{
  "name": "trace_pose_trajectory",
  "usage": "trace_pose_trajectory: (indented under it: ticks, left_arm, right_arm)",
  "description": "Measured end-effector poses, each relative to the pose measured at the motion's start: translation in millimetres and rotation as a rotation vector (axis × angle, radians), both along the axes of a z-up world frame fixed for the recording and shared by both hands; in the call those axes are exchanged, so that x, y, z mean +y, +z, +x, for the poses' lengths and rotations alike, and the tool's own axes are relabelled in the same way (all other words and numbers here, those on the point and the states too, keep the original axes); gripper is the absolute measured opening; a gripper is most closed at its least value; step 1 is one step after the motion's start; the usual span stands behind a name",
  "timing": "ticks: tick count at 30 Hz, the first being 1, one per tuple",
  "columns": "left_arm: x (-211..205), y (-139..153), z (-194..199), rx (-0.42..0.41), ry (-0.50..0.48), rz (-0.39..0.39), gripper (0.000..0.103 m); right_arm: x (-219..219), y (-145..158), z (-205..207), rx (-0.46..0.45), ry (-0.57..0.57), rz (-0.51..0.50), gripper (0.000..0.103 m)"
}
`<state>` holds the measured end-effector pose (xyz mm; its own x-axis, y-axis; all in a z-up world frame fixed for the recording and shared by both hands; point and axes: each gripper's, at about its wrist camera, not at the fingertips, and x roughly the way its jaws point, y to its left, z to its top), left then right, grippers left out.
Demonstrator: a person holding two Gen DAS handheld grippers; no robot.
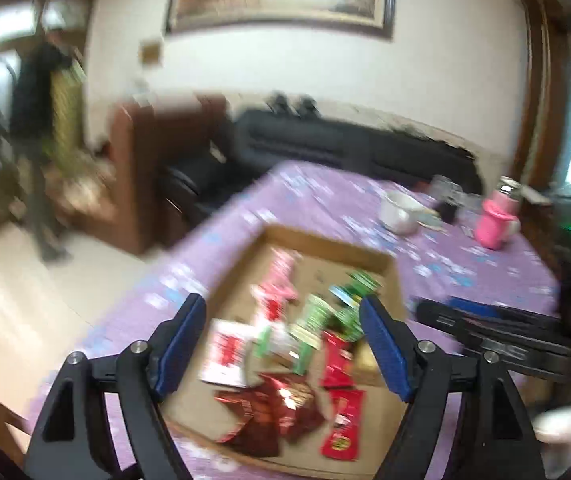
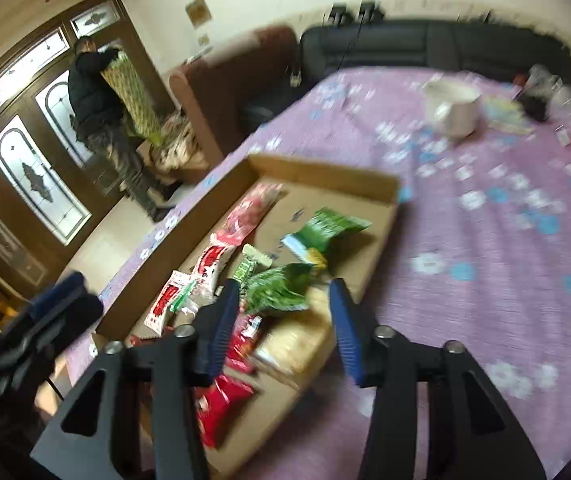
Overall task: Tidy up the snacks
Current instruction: 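Hold both tools above the box, then move them toward the last snacks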
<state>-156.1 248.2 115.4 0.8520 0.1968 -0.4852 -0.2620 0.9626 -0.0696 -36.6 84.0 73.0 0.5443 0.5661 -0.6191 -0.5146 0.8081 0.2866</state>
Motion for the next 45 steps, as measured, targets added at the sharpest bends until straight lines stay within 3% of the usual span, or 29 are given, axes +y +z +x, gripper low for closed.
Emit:
trace_pose_trajectory:
  ticks: [2, 5, 11, 20, 45]
  left_arm:
    - [-11, 9, -12, -0.044, 0.042, 0.064, 0.082]
    - [-29, 19, -25, -0.081, 0.088, 0.133, 0.090]
    - [-59, 18, -18, 0.014, 0.071, 0.206, 0.090]
    - [-84, 5, -16, 0.114, -0.012, 0.201, 0.090]
    - [-78, -11, -10, 0.199, -0.070, 0.105, 0.090]
  right_arm:
    - [-20, 5, -17, -0.043, -0.031, 0.018, 0.067]
    - [-43, 5, -37, -0.060, -0.068, 0.046, 0.067]
    - [-64, -1, -66, -0.075, -0.129, 0.047, 0.068]
    - [-77, -8, -78, -0.063, -0.146, 0.015, 0.069]
    - [-71, -22, -78, -0.025, -0.153, -0.027, 0.070]
